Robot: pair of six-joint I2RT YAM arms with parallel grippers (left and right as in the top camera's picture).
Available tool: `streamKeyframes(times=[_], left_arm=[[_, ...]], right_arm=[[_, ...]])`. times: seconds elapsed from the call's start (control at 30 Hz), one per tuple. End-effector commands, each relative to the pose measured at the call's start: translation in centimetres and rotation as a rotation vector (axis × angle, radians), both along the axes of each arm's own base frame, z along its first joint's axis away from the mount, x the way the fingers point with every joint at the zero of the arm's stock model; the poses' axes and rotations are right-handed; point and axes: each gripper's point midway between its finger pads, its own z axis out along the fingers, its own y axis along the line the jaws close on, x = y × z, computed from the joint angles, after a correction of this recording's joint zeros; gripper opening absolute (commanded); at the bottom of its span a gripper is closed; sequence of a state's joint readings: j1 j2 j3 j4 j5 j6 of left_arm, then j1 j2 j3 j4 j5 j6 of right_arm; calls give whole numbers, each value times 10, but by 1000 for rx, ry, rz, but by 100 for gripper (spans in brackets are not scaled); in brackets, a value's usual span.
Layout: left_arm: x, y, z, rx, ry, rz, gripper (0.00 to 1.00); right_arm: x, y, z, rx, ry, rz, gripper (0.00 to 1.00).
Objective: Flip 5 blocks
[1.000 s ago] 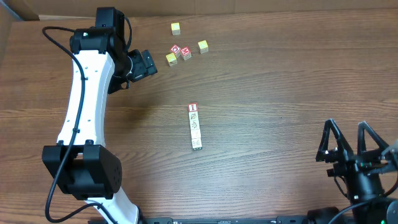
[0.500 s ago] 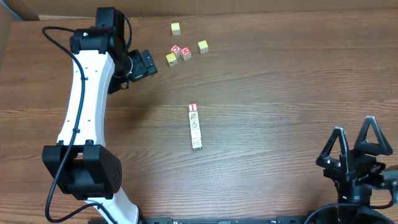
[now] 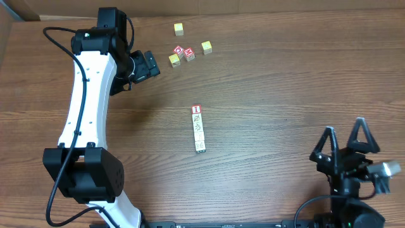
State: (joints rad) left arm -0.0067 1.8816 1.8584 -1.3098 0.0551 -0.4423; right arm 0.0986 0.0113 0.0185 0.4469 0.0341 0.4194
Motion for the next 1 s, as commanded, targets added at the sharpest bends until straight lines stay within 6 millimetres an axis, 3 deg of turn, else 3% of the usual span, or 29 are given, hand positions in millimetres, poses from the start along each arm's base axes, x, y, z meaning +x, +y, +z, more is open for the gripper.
streamKeyframes(times=[0.0,0.23,0.43,0.8,0.97], left_arm=[[1,-2,-4,7,8,-6,100],[1,-2,-4,7,8,-6,100],[1,-2,-4,7,8,-6,100],[1,-2,-4,7,8,-6,100],[1,-2,-4,7,8,-6,100]], right_arm=[[7,2,-16,-14,61,10,100],[26,3,-74,-35,310,7,100],[31,4,-129,-71,529,6,100],[31,5,-128,-89,525,4,100],[31,5,-114,-288,448,-49,100]])
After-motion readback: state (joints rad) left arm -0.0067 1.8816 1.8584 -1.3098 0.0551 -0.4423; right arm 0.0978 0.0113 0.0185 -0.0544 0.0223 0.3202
